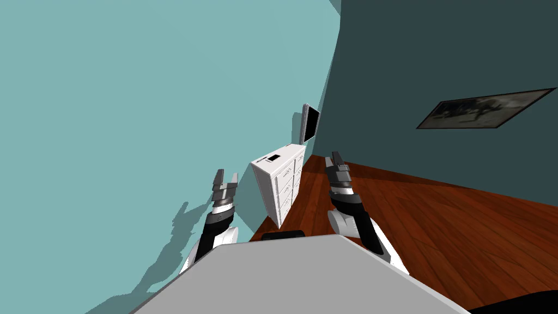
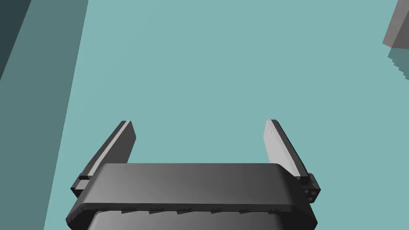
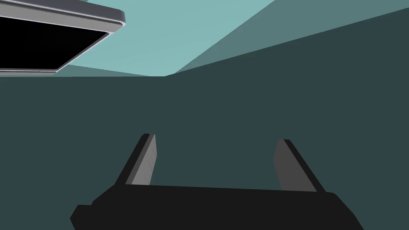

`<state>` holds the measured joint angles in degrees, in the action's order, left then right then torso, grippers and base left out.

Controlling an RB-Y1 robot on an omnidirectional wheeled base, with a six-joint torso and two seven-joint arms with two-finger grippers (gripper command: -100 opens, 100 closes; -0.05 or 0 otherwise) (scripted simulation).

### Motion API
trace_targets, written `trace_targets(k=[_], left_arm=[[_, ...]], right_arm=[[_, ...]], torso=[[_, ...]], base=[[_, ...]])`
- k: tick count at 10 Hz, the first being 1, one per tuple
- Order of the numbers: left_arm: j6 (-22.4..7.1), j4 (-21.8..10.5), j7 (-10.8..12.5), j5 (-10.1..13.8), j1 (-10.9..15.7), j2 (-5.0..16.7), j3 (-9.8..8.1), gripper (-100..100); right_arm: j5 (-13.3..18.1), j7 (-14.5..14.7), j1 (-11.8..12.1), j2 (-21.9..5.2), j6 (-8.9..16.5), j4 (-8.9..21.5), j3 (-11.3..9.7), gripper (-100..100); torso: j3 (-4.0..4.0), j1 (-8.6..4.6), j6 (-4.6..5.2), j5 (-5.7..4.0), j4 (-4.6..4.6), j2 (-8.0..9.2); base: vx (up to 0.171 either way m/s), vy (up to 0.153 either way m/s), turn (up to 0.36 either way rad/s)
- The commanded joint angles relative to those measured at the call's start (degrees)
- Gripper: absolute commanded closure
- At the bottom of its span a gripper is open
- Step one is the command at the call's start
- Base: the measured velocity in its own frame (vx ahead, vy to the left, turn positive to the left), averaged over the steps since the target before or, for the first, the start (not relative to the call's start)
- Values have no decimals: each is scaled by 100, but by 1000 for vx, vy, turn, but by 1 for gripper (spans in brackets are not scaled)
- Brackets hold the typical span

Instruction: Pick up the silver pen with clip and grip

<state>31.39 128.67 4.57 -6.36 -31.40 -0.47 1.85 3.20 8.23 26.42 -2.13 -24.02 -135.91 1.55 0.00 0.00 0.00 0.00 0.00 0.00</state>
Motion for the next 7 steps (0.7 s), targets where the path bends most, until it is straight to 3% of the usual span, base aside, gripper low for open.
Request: trace_targets(k=[1,4,5,7], left_arm=[[55,-63,-90,-32,-9,214,-58,-100],[273,-315,-465,-168,-39,744,-286,-100],[273,-315,-465,-168,-39,810,-286,-100],[494,-575,-831,-314,-65,1200,-514,-100]], right_arm=[[0,0,0,0,0,0,0,0],[0,0,-1,0,0,0,0,0],[0,0,-1,1,0,0,-1,0],[0,0,-1,0,0,0,0,0]], torso=[[0,0,0,0,0,0],[16,-12,0,-2,6,27],[20,-17,0,-4,8,35],[15,-9,0,-2,6,26]], base=[[-27,-8,8],[-79,-40,12],[-67,-33,6],[-70,-33,7]])
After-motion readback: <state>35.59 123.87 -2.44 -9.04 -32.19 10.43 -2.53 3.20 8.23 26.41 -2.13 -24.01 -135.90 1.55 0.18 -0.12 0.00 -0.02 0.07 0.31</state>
